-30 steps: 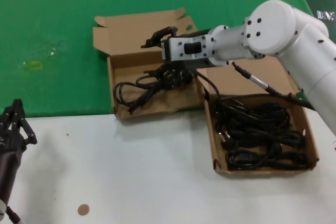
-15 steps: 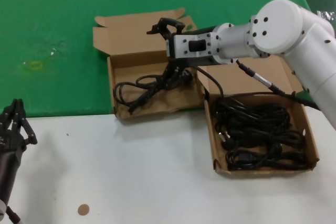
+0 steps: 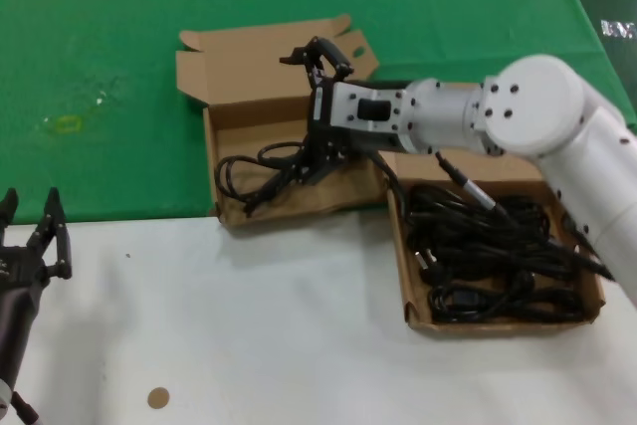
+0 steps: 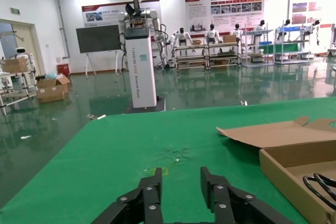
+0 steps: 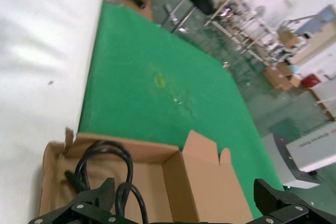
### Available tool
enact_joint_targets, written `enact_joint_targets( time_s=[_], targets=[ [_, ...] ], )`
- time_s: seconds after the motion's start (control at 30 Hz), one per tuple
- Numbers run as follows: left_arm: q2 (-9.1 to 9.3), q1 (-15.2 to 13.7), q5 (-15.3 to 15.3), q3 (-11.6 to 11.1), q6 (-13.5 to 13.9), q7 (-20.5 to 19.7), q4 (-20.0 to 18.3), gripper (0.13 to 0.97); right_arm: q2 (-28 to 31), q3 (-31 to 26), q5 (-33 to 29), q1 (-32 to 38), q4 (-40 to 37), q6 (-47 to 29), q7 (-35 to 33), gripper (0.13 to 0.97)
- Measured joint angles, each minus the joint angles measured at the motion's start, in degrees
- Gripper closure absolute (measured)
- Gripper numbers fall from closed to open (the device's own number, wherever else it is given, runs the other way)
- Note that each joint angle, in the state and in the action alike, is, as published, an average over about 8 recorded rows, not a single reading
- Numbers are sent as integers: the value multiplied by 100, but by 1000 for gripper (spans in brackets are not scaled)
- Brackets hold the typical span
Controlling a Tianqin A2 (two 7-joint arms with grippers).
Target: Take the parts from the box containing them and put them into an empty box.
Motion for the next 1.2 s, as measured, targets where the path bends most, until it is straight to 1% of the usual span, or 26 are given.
enact_joint_targets(
  time_s=[0.1, 0.2, 0.33, 0.4, 0.6, 0.63, 0.9, 0.93, 1.2],
  targets=[
    [0, 0, 0, 0, 0, 0, 0, 789, 11, 133, 135, -251, 172, 187, 51, 174],
    [0, 0, 0, 0, 0, 0, 0, 737, 23, 264, 267, -503, 340, 370, 100, 163],
    [0, 0, 0, 0, 0, 0, 0, 737, 38, 438, 442, -837, 562, 611, 165, 140],
    [0, 0, 0, 0, 0, 0, 0, 685, 45, 528, 533, -1009, 677, 736, 199, 129],
    [0, 0, 0, 0, 0, 0, 0, 529, 68, 798, 803, -1522, 1020, 1110, 301, 129],
    [0, 0, 0, 0, 0, 0, 0, 529, 72, 842, 847, -1605, 1075, 1170, 317, 129],
    [0, 0, -1, 0, 0, 0, 0, 325, 103, 1199, 1206, -2287, 1533, 1667, 451, 129],
    [0, 0, -1, 0, 0, 0, 0, 325, 107, 1242, 1251, -2371, 1589, 1730, 468, 129],
    [0, 0, -1, 0, 0, 1, 0, 194, 137, 1599, 1610, -3053, 2045, 2227, 603, 129]
  ],
)
